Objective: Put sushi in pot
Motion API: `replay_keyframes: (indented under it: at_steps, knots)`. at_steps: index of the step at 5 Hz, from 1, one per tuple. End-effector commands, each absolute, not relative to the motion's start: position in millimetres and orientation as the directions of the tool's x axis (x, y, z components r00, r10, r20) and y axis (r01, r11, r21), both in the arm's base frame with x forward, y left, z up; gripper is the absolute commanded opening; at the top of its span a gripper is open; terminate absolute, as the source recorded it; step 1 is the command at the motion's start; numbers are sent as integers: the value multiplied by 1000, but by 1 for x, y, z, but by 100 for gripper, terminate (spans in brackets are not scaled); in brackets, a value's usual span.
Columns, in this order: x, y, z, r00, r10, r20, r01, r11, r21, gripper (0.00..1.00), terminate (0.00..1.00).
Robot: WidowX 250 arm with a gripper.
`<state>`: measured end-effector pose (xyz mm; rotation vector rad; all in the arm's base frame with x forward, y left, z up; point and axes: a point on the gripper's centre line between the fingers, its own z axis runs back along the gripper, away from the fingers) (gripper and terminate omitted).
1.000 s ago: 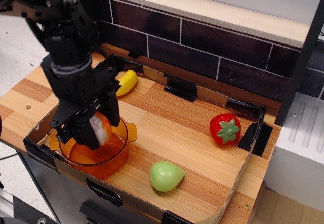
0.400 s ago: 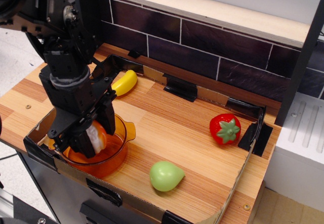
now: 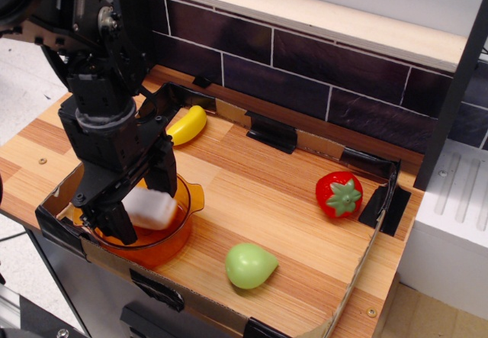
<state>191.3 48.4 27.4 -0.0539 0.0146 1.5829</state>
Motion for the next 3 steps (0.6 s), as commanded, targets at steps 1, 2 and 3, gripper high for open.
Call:
replay_keyframes:
  at_steps: [1,2,3]
  knots:
    - [211,49,88,-20,993,-112,-992,-33,-119,100,0]
    - [215,52,117,-30,988,-149,-990,-50,-133,100,0]
    - [215,52,117,-30,988,-149,-990,-50,-133,100,0]
